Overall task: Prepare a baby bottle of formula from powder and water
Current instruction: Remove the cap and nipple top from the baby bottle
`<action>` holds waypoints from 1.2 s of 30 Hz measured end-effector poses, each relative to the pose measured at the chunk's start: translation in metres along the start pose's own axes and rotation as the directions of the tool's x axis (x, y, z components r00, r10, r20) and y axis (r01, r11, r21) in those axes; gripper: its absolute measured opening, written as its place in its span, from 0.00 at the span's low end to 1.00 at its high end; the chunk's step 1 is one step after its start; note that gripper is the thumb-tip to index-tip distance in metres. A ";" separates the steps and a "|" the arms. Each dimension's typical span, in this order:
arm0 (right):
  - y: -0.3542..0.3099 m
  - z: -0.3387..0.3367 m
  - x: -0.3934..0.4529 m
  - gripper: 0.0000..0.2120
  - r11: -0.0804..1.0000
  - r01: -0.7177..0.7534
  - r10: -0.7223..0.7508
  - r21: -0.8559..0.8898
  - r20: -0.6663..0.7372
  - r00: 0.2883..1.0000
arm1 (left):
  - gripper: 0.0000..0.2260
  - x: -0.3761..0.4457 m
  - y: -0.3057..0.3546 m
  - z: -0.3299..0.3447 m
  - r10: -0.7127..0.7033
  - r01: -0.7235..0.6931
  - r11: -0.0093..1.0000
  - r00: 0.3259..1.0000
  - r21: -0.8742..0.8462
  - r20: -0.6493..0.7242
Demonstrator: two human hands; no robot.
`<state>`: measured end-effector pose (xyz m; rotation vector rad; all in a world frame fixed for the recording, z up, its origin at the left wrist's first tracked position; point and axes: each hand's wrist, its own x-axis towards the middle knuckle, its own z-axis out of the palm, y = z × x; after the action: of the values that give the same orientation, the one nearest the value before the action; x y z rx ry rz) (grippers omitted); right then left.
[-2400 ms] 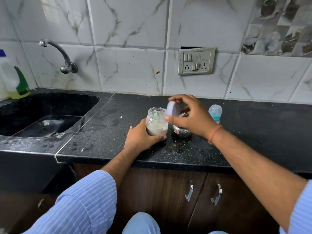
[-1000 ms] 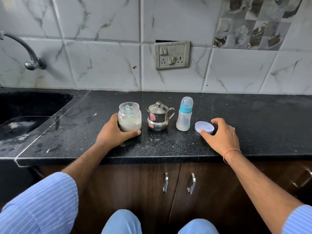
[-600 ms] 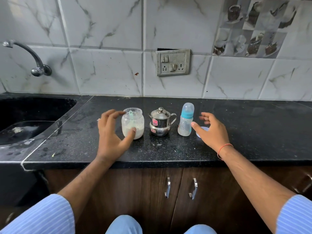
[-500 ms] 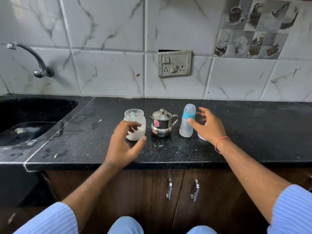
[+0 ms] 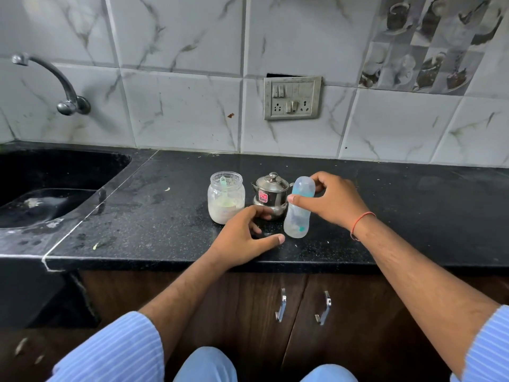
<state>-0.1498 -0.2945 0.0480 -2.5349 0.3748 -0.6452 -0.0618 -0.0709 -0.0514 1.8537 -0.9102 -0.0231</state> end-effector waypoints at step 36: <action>-0.039 -0.044 0.033 0.17 0.893 -0.078 -0.087 0.443 0.341 0.936 | 0.26 0.007 0.009 -0.001 -0.146 0.140 0.977 0.989 0.163 0.026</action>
<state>-0.1385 -0.2911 0.1145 -2.1382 0.0743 -0.2263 -0.0613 -0.0762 -0.0415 2.0730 -0.8230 -0.0761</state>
